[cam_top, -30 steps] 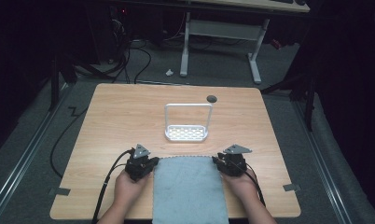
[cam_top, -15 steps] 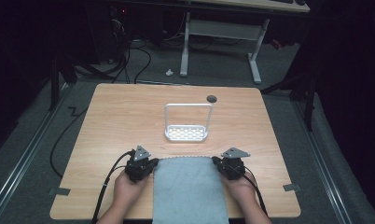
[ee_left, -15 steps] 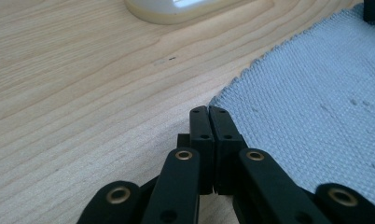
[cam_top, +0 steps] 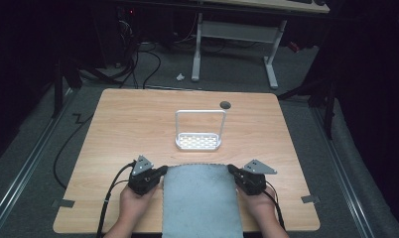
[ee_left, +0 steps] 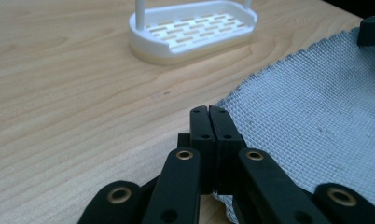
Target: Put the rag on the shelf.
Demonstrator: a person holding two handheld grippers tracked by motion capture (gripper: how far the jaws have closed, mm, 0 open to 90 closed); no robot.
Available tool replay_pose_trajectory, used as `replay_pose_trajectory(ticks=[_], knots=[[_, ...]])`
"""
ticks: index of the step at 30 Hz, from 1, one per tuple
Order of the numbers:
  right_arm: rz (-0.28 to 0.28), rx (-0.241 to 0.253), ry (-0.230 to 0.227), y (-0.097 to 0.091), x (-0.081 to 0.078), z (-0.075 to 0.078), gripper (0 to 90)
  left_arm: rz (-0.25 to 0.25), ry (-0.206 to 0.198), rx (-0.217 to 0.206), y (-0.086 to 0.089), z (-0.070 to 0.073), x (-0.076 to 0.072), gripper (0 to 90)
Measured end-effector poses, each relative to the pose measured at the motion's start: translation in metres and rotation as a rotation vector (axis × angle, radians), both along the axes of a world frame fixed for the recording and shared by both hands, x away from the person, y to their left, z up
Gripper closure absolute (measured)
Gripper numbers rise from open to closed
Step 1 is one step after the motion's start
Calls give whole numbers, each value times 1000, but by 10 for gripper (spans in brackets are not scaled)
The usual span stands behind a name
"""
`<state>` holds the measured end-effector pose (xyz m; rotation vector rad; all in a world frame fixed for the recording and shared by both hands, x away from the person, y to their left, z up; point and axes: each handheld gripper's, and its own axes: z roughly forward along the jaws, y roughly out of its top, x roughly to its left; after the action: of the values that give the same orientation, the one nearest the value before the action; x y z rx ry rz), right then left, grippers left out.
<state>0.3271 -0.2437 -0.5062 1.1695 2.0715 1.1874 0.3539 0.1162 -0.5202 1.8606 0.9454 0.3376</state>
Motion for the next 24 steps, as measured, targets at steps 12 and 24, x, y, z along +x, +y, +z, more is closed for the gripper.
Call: replay_pose_trajectory(ticks=[12, 24], knots=[[9, 45, -116, -2, -13, 23, 895, 1, -99, -84, 4, 22, -11, 892], [2, 85, -254, -3, -28, 52, 895, 2, -227, -173, 12, 57, -28, 892]])
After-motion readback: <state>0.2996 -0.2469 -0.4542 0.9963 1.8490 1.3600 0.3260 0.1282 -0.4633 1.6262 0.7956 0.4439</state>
